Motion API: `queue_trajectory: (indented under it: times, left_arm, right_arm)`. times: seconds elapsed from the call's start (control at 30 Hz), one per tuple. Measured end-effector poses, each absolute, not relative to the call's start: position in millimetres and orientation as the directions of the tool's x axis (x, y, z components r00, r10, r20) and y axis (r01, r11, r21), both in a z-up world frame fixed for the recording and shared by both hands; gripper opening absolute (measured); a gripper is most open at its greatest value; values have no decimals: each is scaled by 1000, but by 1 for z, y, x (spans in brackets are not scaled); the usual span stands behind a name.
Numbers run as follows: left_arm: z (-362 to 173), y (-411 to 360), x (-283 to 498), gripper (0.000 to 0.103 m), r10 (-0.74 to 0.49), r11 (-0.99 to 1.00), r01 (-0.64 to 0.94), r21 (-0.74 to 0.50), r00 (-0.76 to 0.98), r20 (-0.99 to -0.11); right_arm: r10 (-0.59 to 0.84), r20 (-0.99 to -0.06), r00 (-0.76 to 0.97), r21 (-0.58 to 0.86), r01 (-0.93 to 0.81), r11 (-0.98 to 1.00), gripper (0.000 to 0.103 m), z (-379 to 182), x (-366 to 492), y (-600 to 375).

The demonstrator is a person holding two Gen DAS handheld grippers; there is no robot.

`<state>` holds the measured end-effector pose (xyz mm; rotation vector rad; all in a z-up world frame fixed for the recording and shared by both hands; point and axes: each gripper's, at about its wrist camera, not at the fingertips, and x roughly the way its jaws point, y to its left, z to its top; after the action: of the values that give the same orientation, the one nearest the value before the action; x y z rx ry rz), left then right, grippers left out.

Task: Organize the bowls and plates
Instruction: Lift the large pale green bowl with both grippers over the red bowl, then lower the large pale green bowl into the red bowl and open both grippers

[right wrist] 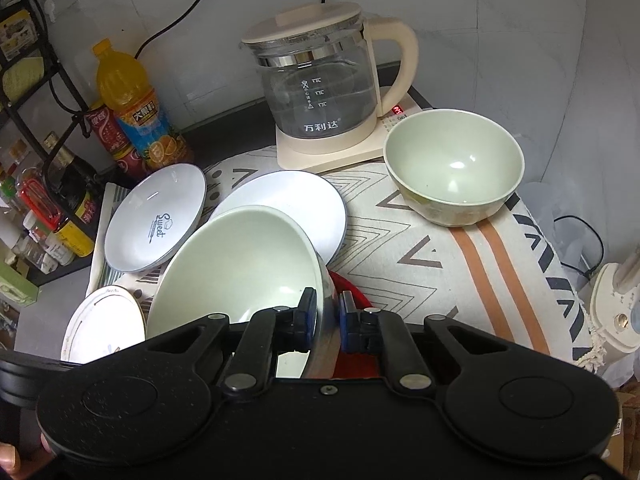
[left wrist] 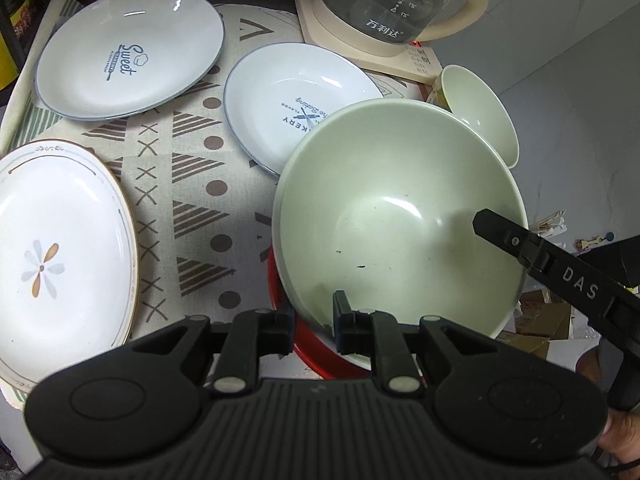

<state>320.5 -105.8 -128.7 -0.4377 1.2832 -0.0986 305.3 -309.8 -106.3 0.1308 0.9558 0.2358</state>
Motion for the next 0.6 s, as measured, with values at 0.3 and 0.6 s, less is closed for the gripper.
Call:
queue_trajectory:
  times: [0.3, 0.6]
  left_arm:
    - [-133, -102, 325, 17, -340, 907, -163, -388, 259, -904]
    - [-124, -97, 327, 24, -342, 908, -154, -389, 262, -903]
  right_arm:
    - [232, -783, 577, 200, -119, 973, 11, -103, 308, -309]
    - [197, -784, 589, 175, -94, 980, 11, -102, 305, -310]
